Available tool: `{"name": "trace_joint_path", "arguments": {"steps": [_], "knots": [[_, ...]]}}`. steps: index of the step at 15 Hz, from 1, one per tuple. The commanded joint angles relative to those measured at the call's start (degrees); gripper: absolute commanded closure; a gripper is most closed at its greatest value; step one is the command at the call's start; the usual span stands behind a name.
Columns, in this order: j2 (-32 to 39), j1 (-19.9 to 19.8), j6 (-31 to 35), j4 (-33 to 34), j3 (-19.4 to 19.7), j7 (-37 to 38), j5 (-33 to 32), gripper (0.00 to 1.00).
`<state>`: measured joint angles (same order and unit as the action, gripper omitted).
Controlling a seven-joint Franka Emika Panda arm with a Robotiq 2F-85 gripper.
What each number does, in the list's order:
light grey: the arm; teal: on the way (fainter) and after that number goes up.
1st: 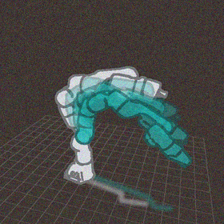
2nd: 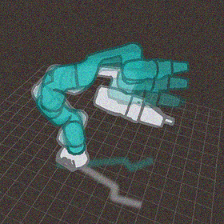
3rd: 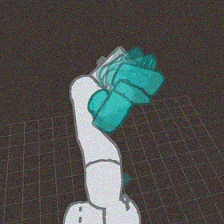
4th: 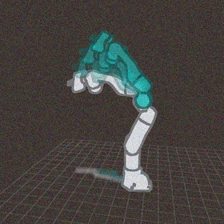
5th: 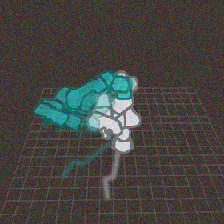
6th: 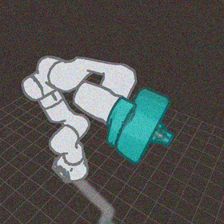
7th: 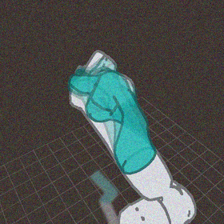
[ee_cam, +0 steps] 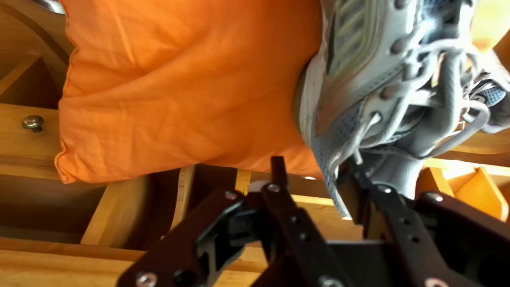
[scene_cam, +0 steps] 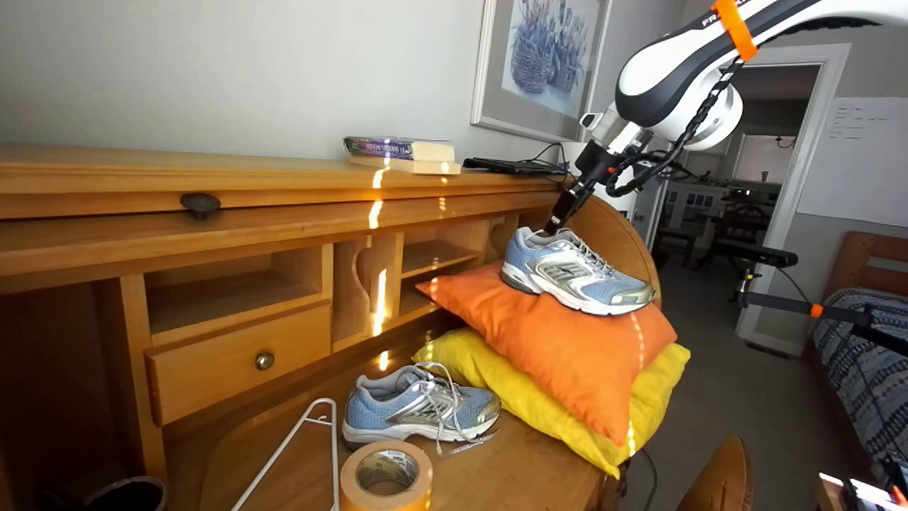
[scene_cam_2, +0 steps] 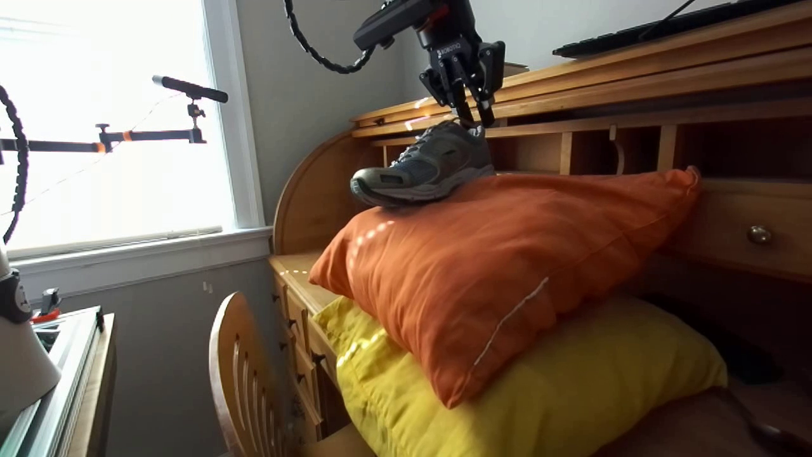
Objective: Put the shoes on top of the pillows
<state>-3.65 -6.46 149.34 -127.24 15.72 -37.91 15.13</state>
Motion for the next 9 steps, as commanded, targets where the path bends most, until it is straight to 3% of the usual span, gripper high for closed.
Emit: {"name": "trace_joint_path", "arguments": {"steps": [1, 4, 5, 9], "knots": [[1.1, -1.0, 1.5, 0.8, -1.0, -1.4, 1.6, 0.29], [-0.4, -0.5, 0.9, 0.0, -2.2, -0.5, 1.1, 0.05], [-1.0, -0.3, 0.8, -0.4, -2.7, 0.1, 0.5, 0.01], [-4.4, 0.9, -1.6, -3.0, -5.5, -0.7, -3.1, 0.0]]}}
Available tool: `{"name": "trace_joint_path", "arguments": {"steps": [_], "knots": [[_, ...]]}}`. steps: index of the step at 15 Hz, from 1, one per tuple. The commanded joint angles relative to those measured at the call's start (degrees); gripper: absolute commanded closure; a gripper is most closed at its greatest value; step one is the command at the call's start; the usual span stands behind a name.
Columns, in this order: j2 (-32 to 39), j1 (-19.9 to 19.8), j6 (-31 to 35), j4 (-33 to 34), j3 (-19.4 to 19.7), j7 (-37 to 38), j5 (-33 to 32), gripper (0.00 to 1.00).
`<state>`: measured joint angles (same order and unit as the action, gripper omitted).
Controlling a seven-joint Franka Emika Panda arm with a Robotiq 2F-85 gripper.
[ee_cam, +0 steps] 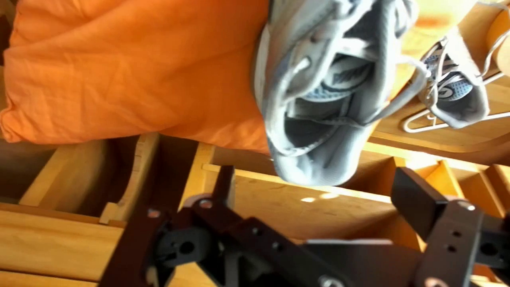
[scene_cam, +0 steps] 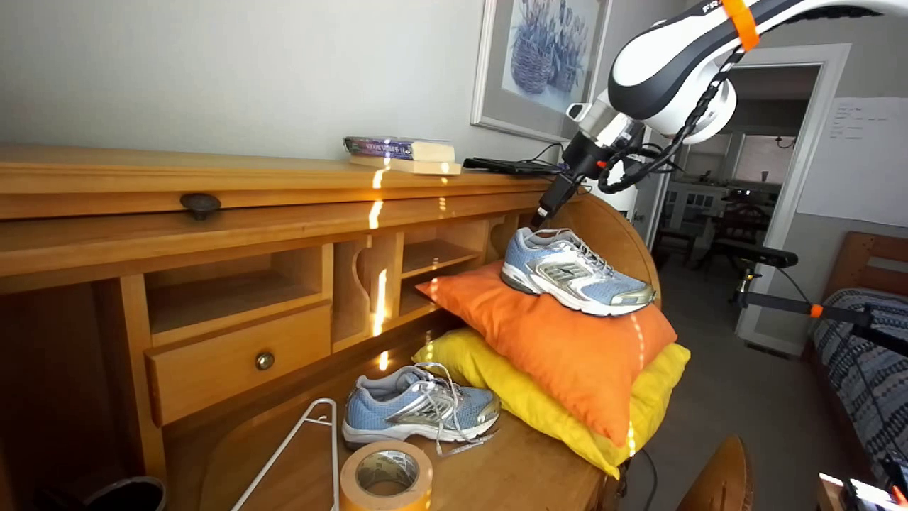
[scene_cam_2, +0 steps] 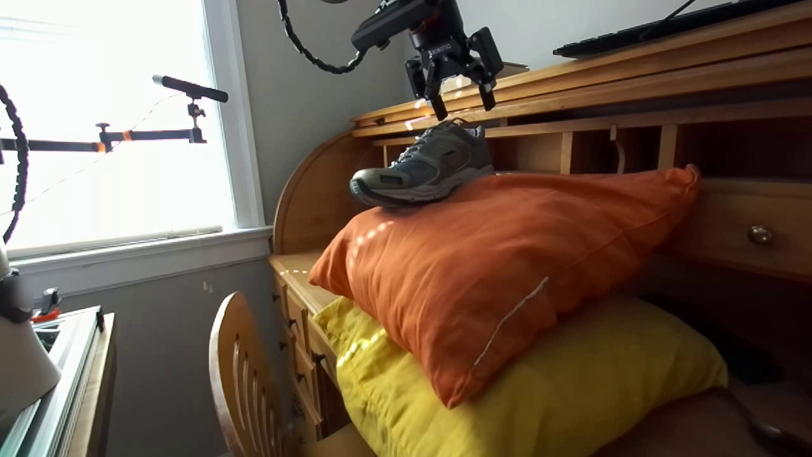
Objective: Put the shoes on top of the pillows
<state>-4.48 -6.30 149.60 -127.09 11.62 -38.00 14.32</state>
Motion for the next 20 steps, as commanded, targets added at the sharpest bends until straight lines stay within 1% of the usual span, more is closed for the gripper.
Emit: {"name": "trace_joint_path", "arguments": {"steps": [1, 6, 10, 14, 16, 20], "knots": [[-4.2, 1.2, -2.7, -3.6, -2.0, -0.8, -2.6, 0.0], [-7.4, 4.0, -7.2, -7.6, -4.1, -2.2, -4.7, 0.0], [-5.7, 6.1, -11.3, -8.5, -5.2, -5.2, -6.5, 0.0], [-0.6, 7.6, -14.9, -7.5, -6.7, -9.8, -8.2, 0.0], [3.2, 7.9, -15.0, -6.6, -7.9, -12.4, -9.4, 0.0], [10.8, 7.8, -14.2, -3.7, -10.7, -15.0, -14.6, 0.0]]}}
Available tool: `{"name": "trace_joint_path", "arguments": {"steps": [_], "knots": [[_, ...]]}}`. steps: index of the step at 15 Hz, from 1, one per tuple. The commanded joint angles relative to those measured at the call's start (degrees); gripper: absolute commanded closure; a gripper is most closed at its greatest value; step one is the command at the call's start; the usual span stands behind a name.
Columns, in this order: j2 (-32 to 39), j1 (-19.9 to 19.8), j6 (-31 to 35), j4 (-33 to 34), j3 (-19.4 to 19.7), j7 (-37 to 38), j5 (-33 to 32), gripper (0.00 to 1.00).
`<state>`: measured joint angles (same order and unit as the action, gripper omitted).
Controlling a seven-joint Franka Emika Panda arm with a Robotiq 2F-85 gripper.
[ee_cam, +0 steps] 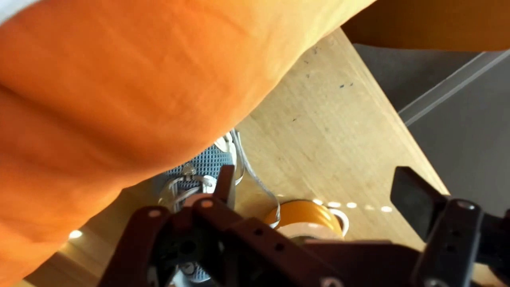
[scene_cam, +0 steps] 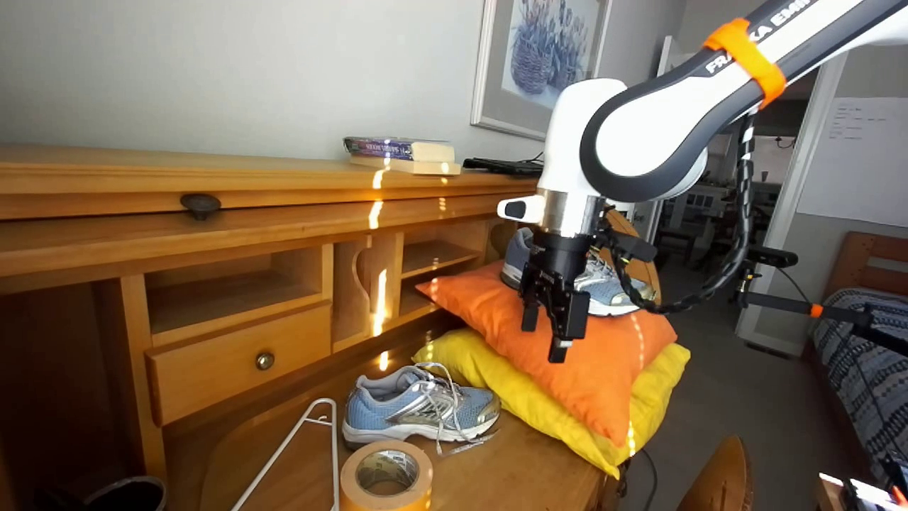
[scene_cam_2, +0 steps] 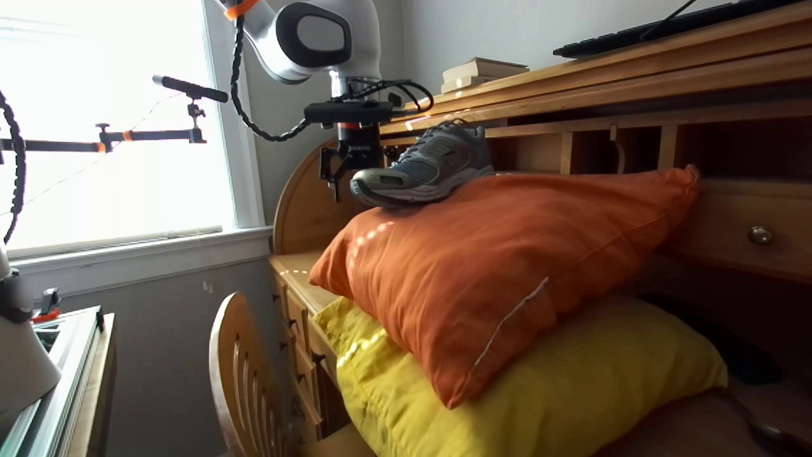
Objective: Put the shoes on top of the pillows
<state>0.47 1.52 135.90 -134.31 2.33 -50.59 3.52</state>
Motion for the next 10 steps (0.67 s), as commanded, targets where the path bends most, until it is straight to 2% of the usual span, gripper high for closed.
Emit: {"name": "trace_joint_path", "arguments": {"steps": [1, 5, 10], "knots": [[7.5, -0.1, -0.2, 4.3, -2.1, -3.1, -4.8, 0.0], [12.9, -0.3, 2.8, 7.4, -4.7, -6.8, -7.5, 0.0], [18.3, -1.0, 12.6, 10.1, -7.2, -9.3, -7.7, 0.0]]}}
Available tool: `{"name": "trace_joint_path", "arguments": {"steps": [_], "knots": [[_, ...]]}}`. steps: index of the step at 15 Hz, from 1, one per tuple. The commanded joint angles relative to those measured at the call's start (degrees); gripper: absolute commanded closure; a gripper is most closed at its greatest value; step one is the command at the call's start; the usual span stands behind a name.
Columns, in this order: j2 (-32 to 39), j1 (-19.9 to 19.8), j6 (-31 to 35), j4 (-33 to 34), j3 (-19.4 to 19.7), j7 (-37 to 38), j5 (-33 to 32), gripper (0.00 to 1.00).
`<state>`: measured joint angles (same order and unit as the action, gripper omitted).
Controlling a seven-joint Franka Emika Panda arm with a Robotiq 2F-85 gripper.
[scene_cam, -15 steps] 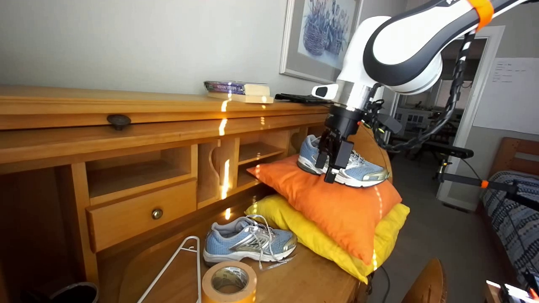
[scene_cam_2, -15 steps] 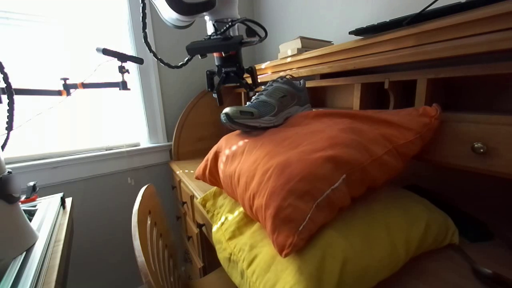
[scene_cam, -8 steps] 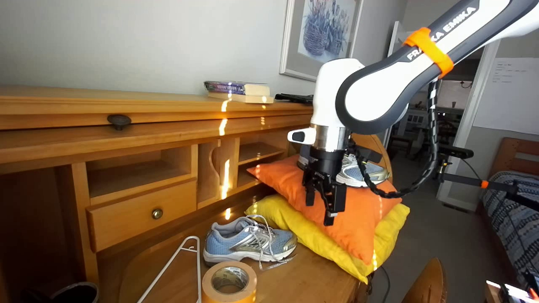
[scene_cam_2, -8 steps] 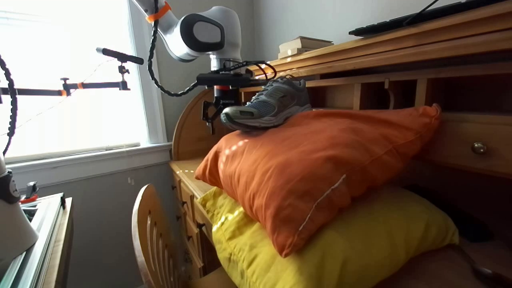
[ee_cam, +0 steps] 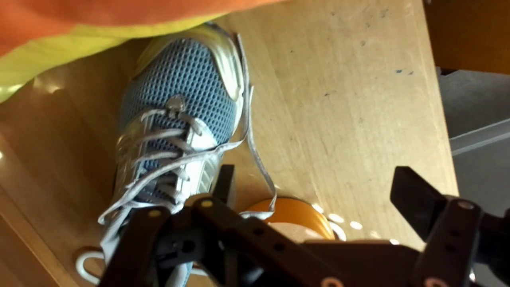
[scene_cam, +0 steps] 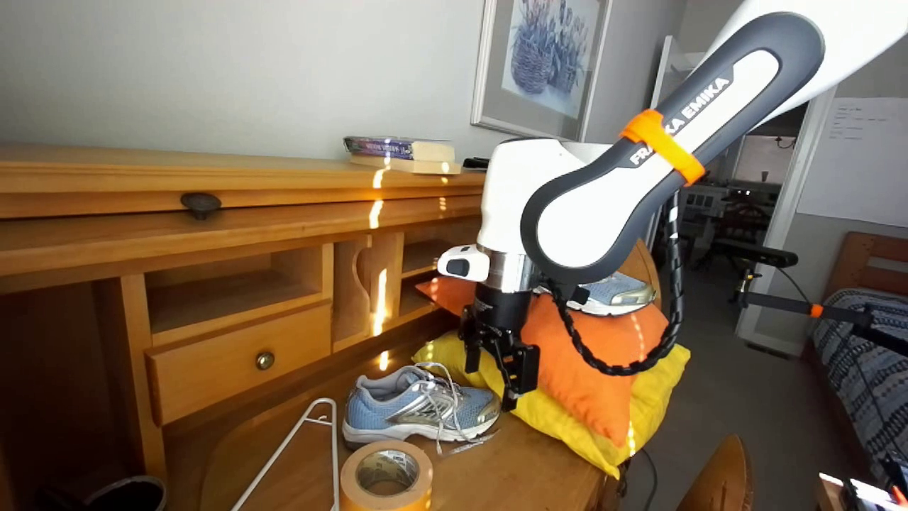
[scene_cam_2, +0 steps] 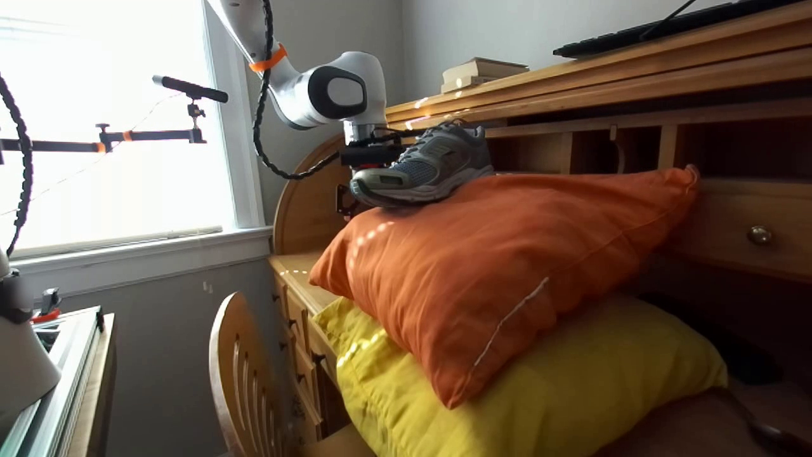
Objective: Put the shoes on top of the pillows
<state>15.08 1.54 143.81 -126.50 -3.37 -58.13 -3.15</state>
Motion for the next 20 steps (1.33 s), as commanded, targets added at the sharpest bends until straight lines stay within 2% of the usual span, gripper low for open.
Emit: {"name": "trace_joint_path", "arguments": {"steps": [1, 4, 11, 18, 20], "knots": [[4.7, -0.9, 7.0, 2.6, -1.8, -1.8, -1.4, 0.0], [7.6, -1.1, 13.1, 3.6, -3.0, -1.9, -1.6, 0.0], [13.8, -1.3, 22.1, 7.3, -4.7, -1.1, -4.1, 0.0], [17.2, -1.2, 25.2, 10.1, -4.2, -0.3, -7.8, 0.0], [18.3, -0.8, 25.1, 11.2, -3.0, 0.7, -8.7, 0.0]]}}
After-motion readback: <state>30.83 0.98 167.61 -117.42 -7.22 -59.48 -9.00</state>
